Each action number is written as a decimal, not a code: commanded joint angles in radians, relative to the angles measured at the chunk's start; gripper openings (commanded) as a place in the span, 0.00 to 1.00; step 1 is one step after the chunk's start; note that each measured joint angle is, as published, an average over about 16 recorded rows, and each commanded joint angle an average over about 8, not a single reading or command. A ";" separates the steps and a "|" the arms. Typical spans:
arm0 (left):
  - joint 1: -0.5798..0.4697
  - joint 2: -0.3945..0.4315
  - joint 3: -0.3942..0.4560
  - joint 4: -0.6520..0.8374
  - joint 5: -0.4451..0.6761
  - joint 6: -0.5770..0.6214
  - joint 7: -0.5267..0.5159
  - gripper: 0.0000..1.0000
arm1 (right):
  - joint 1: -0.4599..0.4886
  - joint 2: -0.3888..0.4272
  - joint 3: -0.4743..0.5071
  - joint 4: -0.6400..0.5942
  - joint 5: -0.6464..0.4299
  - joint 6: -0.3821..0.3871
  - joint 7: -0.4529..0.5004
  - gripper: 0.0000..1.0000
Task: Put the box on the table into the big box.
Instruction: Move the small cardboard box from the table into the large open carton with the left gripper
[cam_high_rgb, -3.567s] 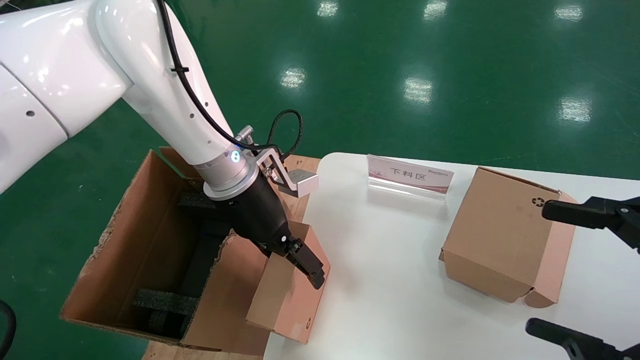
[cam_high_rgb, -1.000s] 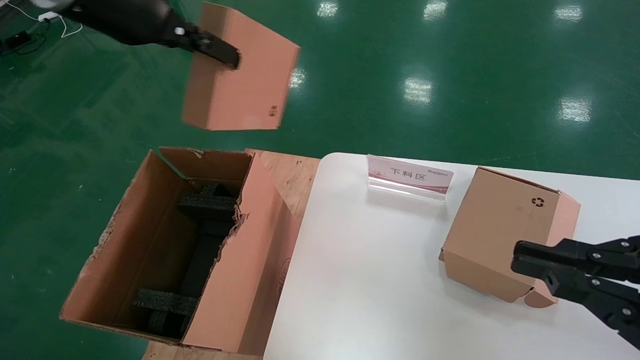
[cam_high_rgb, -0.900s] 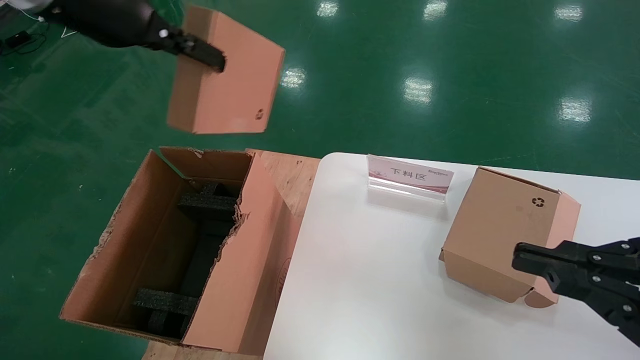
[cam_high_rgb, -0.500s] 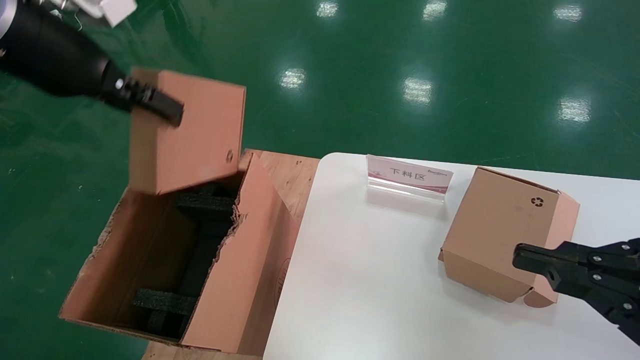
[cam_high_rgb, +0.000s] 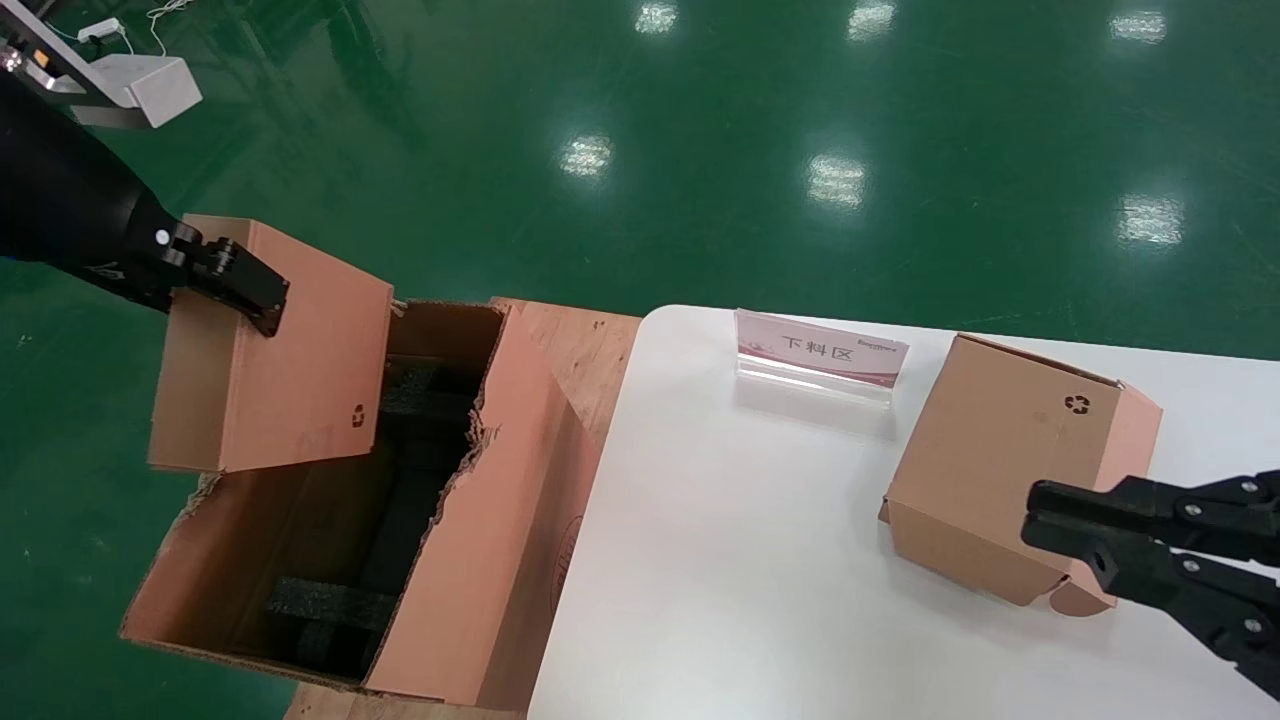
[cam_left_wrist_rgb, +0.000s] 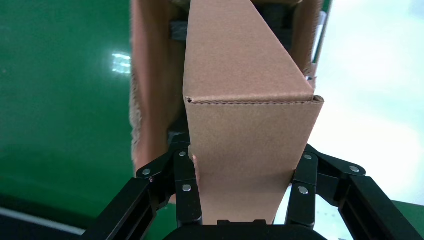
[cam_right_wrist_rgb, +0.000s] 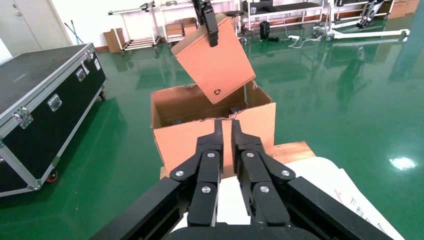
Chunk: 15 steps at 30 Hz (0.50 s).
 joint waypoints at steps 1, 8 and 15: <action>-0.014 0.004 0.025 0.000 -0.003 0.006 -0.019 0.00 | 0.000 0.000 0.000 0.000 0.000 0.000 0.000 1.00; -0.049 -0.012 0.110 -0.003 -0.057 0.014 -0.044 0.00 | 0.000 0.000 0.000 0.000 0.000 0.000 0.000 1.00; -0.046 -0.043 0.169 0.004 -0.129 0.014 -0.022 0.00 | 0.000 0.000 0.000 0.000 0.000 0.000 0.000 1.00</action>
